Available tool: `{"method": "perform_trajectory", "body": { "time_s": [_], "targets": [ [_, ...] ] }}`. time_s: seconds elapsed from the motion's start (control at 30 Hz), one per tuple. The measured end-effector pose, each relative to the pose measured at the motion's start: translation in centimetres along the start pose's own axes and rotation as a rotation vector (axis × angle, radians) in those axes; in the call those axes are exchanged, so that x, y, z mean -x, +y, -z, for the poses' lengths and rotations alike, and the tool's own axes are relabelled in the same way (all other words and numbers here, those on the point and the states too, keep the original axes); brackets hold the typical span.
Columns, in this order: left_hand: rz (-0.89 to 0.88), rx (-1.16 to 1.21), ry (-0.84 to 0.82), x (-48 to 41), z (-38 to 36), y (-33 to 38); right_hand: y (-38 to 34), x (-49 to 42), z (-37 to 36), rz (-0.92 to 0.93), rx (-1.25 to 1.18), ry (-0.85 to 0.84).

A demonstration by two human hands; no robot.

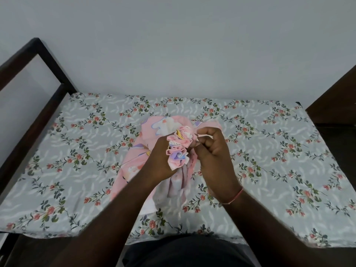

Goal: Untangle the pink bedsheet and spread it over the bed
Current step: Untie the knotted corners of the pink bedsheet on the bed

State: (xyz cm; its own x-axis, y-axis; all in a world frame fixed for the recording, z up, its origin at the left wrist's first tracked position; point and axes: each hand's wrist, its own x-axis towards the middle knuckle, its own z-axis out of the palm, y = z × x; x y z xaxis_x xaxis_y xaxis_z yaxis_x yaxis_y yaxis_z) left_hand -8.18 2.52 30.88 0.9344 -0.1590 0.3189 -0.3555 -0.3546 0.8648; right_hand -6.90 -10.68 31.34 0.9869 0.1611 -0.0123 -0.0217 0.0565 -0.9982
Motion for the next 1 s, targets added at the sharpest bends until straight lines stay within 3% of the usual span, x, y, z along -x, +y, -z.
{"method": "perform_trajectory", "body": {
  "time_s": [0.03,0.1,0.2,0.23,0.37,0.47,0.6,0.77,0.83,0.93,1.0],
  "targets": [
    [0.015,-0.017,0.027,-0.5,-0.2,0.1,0.3,0.0,-0.3,-0.031,-0.066,0.046],
    [0.028,-0.028,0.157,-0.8,-0.1,-0.5,0.8,-0.2,-0.5,-0.038,-0.051,-0.022],
    [0.032,-0.026,0.261,-0.9,0.5,-1.2,1.3,-1.2,0.9,-0.051,0.270,-0.327],
    [0.034,-0.047,0.285,-1.0,0.6,-1.3,1.2,-1.8,1.8,-0.064,0.364,-0.345],
    [0.131,-0.052,0.271,-0.7,0.5,-1.3,0.1,-4.0,4.1,-0.062,0.274,-0.029],
    [0.153,-0.036,0.263,-0.7,-0.2,-1.1,-0.2,-4.1,3.1,-0.057,0.171,0.033],
    [0.075,-0.105,0.376,-0.9,0.0,-0.9,-0.1,-3.7,3.7,-0.025,0.251,-0.082],
    [0.094,-0.139,0.359,-1.2,0.8,-1.4,-0.6,-4.0,5.7,0.033,0.489,-0.332],
    [0.104,-0.142,0.282,-1.6,1.0,-1.6,-0.2,-4.4,5.7,-0.012,0.338,-0.188],
    [0.078,-0.135,0.112,-1.4,0.5,-1.1,0.1,-4.4,4.6,-0.107,0.072,0.176],
    [0.099,-0.057,0.080,-0.9,-0.5,-1.0,-0.2,-3.7,3.3,-0.145,-0.004,0.214]
  ]
}}
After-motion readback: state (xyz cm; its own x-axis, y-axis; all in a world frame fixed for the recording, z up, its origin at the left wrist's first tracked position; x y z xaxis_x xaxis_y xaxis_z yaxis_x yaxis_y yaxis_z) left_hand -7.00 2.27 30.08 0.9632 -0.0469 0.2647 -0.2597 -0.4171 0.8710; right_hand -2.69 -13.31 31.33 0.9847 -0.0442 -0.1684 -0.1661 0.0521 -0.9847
